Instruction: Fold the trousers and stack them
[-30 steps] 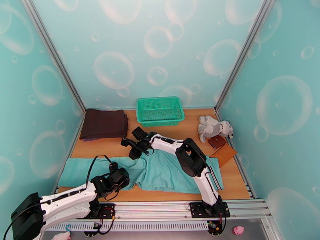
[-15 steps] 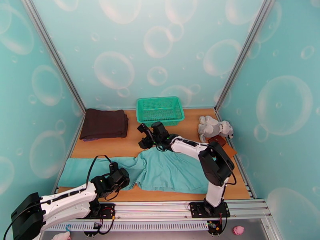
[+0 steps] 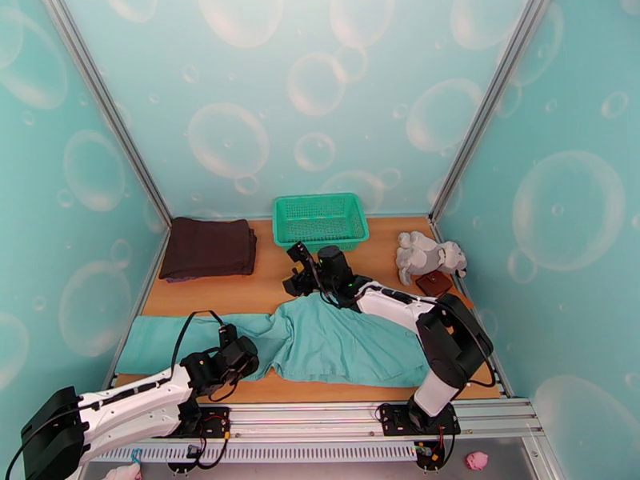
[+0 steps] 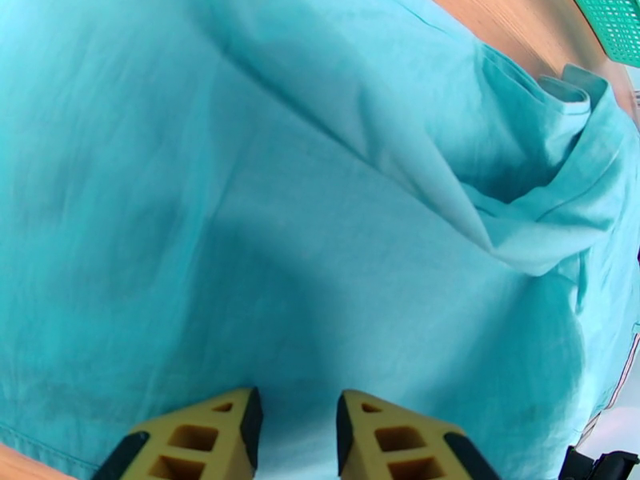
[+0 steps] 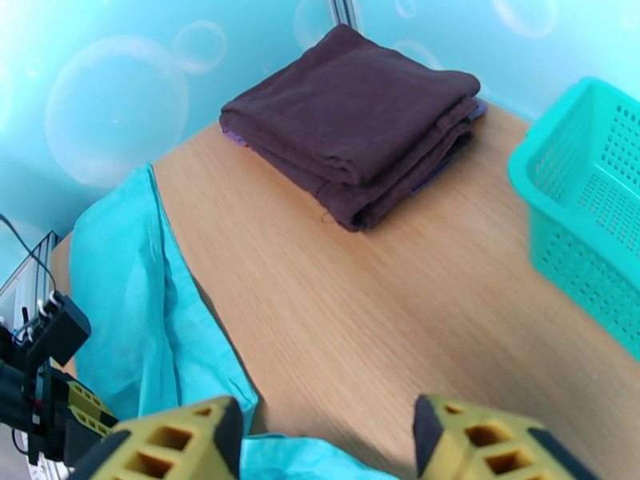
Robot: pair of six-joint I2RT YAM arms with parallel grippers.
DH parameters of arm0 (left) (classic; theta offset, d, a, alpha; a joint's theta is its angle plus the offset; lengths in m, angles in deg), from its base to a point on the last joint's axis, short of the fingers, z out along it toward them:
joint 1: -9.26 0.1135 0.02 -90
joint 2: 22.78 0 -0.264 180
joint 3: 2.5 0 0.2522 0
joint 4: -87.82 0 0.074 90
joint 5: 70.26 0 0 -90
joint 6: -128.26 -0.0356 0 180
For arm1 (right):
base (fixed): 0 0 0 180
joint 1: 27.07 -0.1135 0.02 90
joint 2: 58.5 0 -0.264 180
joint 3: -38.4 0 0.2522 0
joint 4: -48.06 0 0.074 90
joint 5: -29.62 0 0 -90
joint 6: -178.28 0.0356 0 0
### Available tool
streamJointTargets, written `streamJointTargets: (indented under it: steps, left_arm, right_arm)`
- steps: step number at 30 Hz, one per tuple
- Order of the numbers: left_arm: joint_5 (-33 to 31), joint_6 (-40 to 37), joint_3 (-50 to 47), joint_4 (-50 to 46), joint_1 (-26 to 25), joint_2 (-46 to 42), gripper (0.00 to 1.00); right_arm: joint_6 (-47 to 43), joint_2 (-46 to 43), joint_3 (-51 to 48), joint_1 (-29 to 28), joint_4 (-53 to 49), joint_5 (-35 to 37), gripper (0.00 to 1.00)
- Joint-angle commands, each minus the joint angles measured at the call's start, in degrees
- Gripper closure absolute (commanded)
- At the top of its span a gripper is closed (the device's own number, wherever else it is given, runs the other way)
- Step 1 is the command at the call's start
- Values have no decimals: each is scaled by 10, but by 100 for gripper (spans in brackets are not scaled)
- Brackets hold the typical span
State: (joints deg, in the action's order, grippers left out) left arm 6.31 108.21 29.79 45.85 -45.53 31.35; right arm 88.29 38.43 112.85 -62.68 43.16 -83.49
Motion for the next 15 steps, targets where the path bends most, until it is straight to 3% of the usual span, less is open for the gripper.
streamJointTargets:
  steps: [1,5,15]
  left_arm:
    - [37,-9,-28,-58,-9,4,67]
    - [38,-9,-35,-49,-10,-3,67]
    - [39,-7,-57,-41,-14,-27,67]
  right_arm:
    - [-22,26,63,-3,-82,-39,41]
    - [-104,108,193,-19,-262,-52,48]
    - [-118,204,273,-79,-303,-37,54]
